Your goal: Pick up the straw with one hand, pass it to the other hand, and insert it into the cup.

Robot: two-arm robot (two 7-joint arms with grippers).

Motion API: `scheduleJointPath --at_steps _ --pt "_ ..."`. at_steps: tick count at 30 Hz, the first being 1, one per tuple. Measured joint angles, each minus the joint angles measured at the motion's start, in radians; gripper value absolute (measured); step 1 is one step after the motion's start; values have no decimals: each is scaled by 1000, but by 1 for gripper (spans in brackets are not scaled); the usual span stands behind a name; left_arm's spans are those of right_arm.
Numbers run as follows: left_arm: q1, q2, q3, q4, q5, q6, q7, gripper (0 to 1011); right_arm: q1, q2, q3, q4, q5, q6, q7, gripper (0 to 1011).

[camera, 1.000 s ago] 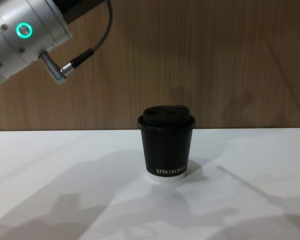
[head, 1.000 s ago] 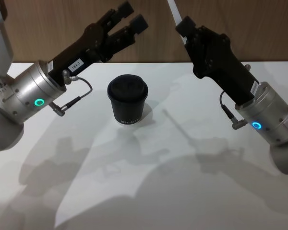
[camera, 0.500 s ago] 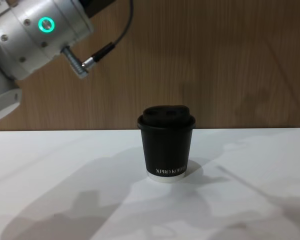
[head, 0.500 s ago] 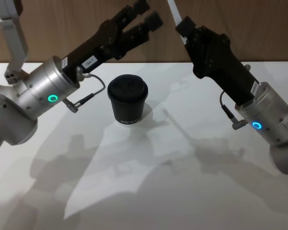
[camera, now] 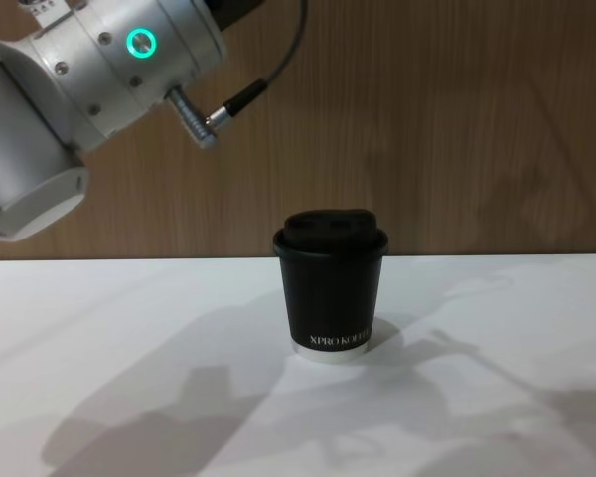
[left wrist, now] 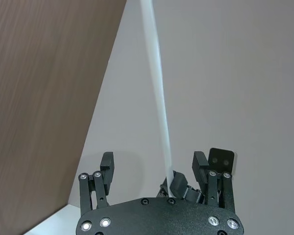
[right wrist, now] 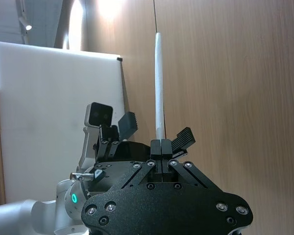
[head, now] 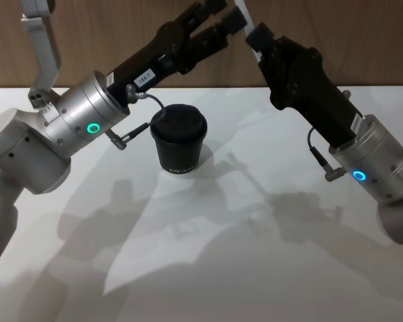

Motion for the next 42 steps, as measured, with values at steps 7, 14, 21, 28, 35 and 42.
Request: scheduleJointPath --at_steps 7,14,21,28,35,42 --pt "-23 -16 9 24 -7 1 6 1003 0 0 0 0 0 0 0 6" --pt "-45 -28 17 42 -13 0 5 1003 0 0 0 0 0 0 0 6" --pt "-63 -35 26 54 -19 -4 0 1003 0 0 0 0 0 0 0 6" --pt "-72 -37 31 57 -24 -7 1 1003 0 0 0 0 0 0 0 6" --pt "-77 -37 35 57 -25 -15 9 859 0 0 0 0 0 0 0 6" --pt "-81 -37 39 57 -30 -25 8 648 0 0 0 0 0 0 0 6"
